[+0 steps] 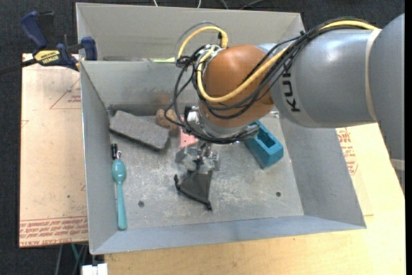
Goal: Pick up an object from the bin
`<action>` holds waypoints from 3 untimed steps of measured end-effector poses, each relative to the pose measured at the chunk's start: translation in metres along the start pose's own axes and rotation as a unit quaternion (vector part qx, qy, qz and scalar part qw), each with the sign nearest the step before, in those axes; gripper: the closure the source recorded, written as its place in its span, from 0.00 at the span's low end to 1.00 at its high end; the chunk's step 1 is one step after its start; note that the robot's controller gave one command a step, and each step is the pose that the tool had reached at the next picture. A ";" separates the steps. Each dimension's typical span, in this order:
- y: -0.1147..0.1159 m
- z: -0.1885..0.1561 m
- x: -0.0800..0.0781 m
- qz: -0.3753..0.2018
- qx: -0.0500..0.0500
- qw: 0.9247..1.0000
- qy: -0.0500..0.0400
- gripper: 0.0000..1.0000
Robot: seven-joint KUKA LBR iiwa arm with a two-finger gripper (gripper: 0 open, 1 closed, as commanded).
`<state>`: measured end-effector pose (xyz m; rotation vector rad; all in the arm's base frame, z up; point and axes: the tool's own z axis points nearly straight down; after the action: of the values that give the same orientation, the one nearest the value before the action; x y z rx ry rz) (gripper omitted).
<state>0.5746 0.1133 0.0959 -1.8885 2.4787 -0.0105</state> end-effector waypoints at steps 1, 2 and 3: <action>-0.007 0.014 0.037 -0.035 -0.004 0.999 0.001 1.00; -0.026 0.022 0.033 -0.079 -0.001 0.997 0.000 1.00; -0.009 -0.038 0.048 -0.081 -0.005 0.997 -0.001 1.00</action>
Offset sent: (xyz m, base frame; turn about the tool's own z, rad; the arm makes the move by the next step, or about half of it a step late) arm 0.0247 -0.0334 -0.0259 -0.1339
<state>0.5693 0.0643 0.1332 -2.0866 2.3210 -0.0009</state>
